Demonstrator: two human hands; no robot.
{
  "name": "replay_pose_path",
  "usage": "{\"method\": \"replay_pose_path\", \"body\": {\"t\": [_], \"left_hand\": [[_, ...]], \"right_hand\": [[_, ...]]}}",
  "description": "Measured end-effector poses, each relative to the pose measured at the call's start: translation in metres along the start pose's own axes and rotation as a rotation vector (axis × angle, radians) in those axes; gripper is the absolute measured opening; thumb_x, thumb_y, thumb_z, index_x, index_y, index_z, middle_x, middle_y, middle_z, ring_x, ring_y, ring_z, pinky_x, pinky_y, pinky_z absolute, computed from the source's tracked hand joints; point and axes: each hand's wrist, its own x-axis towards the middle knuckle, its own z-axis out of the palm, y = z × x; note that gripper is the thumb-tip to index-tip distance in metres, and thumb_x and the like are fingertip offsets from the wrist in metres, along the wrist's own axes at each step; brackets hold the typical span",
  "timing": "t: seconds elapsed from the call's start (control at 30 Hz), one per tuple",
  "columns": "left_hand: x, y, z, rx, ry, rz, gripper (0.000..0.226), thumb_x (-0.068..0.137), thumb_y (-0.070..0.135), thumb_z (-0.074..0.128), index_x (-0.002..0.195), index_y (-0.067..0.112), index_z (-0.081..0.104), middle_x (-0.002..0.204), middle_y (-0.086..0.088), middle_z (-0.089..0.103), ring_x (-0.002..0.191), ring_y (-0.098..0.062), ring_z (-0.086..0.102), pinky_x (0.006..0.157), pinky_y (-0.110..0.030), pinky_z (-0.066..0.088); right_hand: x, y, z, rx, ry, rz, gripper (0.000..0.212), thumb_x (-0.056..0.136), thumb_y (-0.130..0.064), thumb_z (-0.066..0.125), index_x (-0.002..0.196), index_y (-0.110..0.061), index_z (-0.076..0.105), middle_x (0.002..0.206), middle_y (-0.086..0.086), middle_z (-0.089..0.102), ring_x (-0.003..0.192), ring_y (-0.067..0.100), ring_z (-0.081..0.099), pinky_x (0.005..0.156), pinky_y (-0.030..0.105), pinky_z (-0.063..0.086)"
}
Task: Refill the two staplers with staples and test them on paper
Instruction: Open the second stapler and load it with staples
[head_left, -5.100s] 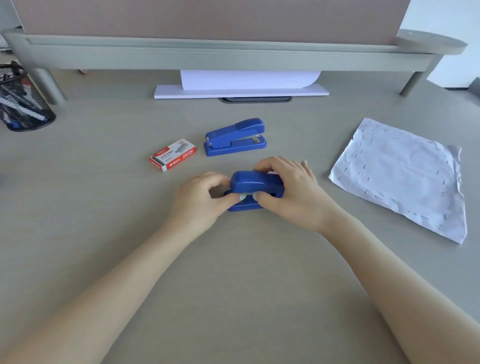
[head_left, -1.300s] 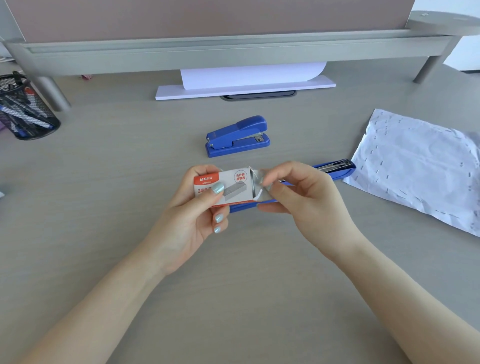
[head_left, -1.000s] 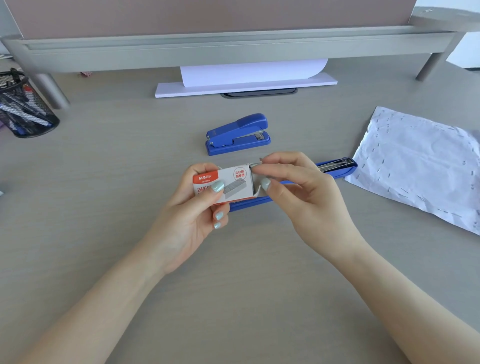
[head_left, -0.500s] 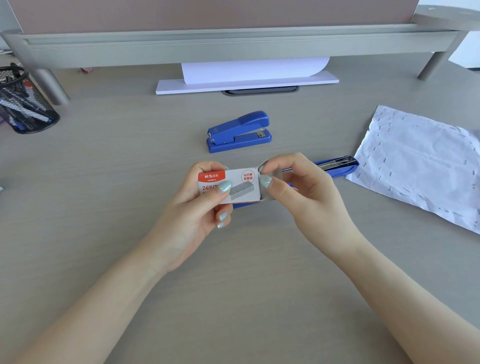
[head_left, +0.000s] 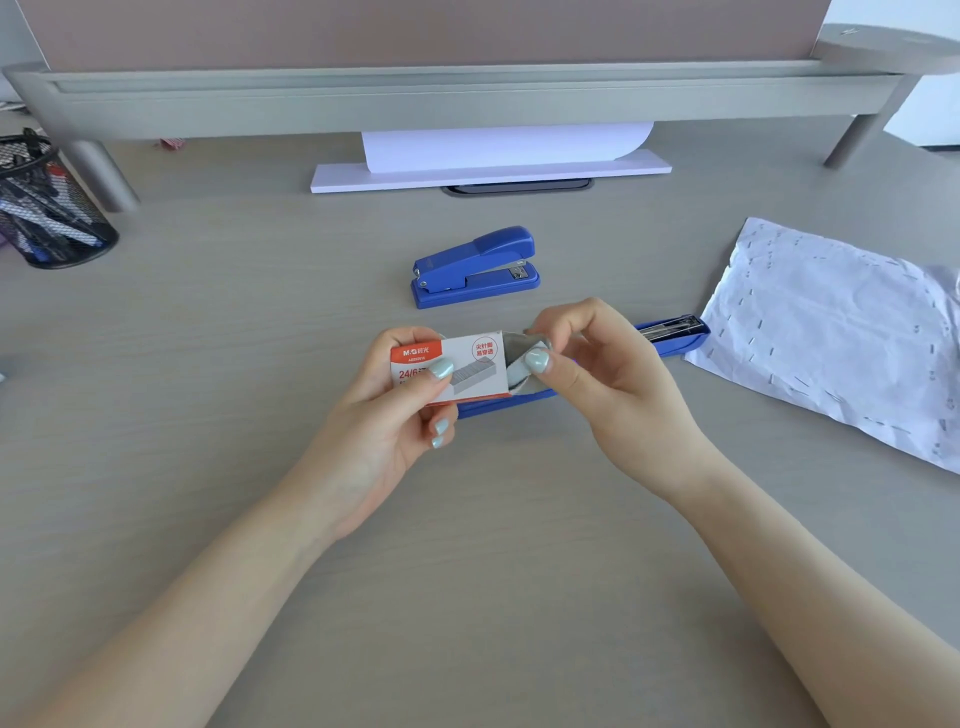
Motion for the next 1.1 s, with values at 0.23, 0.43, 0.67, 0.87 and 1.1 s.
{"method": "replay_pose_path", "body": {"t": [0.23, 0.43, 0.67, 0.87, 1.1], "left_hand": [[-0.001, 0.002, 0.003, -0.012, 0.029, 0.01, 0.018, 0.082, 0.005, 0.057, 0.092, 0.017, 0.049, 0.083, -0.002, 0.065, 0.049, -0.011, 0.043, 0.047, -0.018, 0.04], [-0.001, 0.002, 0.006, -0.079, 0.063, -0.005, 0.014, 0.077, 0.013, 0.054, 0.09, 0.018, 0.051, 0.081, -0.001, 0.064, 0.048, -0.01, 0.043, 0.047, -0.018, 0.04], [-0.001, -0.003, 0.009, -0.062, 0.061, -0.015, 0.011, 0.086, 0.007, 0.048, 0.091, 0.017, 0.049, 0.088, -0.005, 0.059, 0.049, -0.012, 0.041, 0.047, -0.019, 0.04], [-0.001, -0.007, 0.008, -0.05, 0.048, -0.019, 0.01, 0.088, 0.009, 0.047, 0.091, 0.018, 0.048, 0.095, -0.01, 0.058, 0.049, -0.012, 0.041, 0.048, -0.019, 0.041], [-0.002, -0.009, 0.008, -0.026, -0.005, -0.016, 0.02, 0.078, 0.011, 0.062, 0.091, 0.017, 0.048, 0.08, 0.004, 0.065, 0.051, -0.011, 0.042, 0.048, -0.019, 0.041]], "right_hand": [[0.004, -0.005, -0.002, 0.505, 0.224, 0.175, 0.019, 0.091, -0.001, 0.048, 0.078, -0.015, 0.048, 0.075, -0.003, 0.068, 0.077, 0.009, 0.065, 0.068, 0.019, 0.053], [0.007, -0.007, -0.009, 0.842, 0.284, 0.502, 0.024, 0.09, -0.004, 0.035, 0.077, -0.014, 0.053, 0.068, 0.0, 0.053, 0.054, 0.01, 0.054, 0.057, 0.025, 0.054], [0.001, -0.005, 0.01, 0.464, 0.141, 0.565, 0.021, 0.089, -0.016, 0.049, 0.069, -0.02, 0.053, 0.061, -0.004, 0.035, 0.043, 0.008, 0.022, 0.04, 0.018, 0.017], [-0.004, -0.004, 0.017, 0.334, 0.121, 0.378, 0.016, 0.091, -0.014, 0.051, 0.096, -0.025, 0.062, 0.068, -0.002, 0.036, 0.047, 0.008, 0.021, 0.041, 0.016, 0.022], [-0.003, -0.003, 0.017, 0.317, 0.141, 0.344, 0.021, 0.088, -0.007, 0.051, 0.076, -0.023, 0.057, 0.062, -0.002, 0.031, 0.042, 0.005, 0.023, 0.039, 0.015, 0.024]]}}
